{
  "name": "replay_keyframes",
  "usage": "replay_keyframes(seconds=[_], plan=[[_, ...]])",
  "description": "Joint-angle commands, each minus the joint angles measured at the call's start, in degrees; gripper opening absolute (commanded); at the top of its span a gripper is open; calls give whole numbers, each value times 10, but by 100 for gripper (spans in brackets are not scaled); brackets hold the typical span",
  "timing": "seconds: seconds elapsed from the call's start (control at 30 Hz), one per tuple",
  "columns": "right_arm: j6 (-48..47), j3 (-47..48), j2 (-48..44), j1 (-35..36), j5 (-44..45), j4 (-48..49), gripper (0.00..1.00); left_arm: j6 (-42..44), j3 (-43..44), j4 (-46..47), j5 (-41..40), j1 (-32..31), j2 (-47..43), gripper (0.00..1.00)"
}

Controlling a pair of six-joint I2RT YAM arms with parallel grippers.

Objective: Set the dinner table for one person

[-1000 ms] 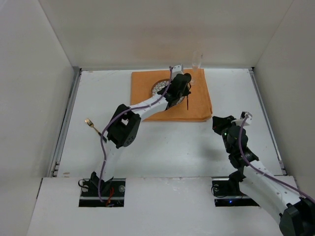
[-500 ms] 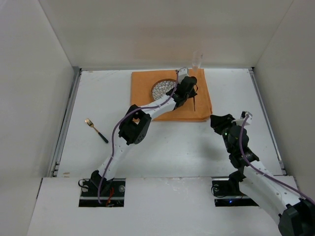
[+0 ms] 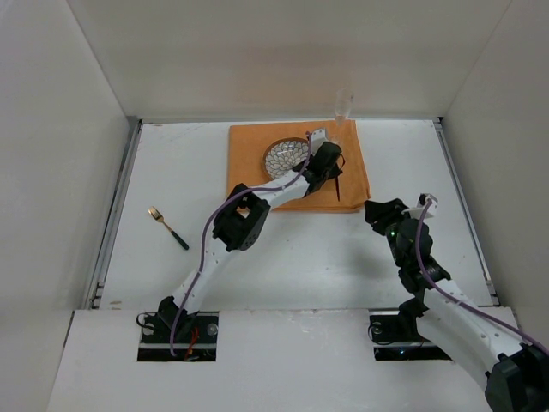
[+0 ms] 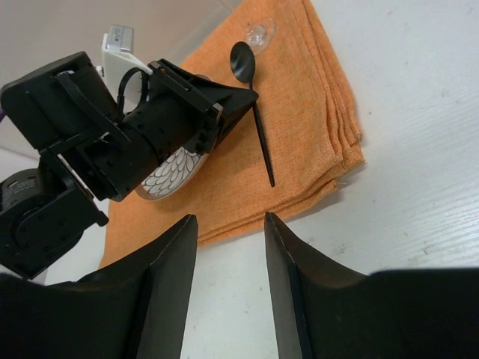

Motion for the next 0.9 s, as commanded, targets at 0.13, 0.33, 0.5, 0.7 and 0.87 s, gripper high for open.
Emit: replay_keyframes(seconds=[0.13,0.33,0.5,0.7,0.87], plan=[[-10,7,5,6,-13,38,48,-13,31,19,19,1,6,5],[-13,10,12,11,-13,42,49,-8,29,20,24,-2,8,8],[-14,9,14,14,-10,41,49,-14,22,20,20,-2,6,14],[-17,7,0,14,-4,38,50,-19,17,23,14,-4,1,17],[-17,6,-7,14,-3,37,50,-8,-14,35,17,-13,-47,24]])
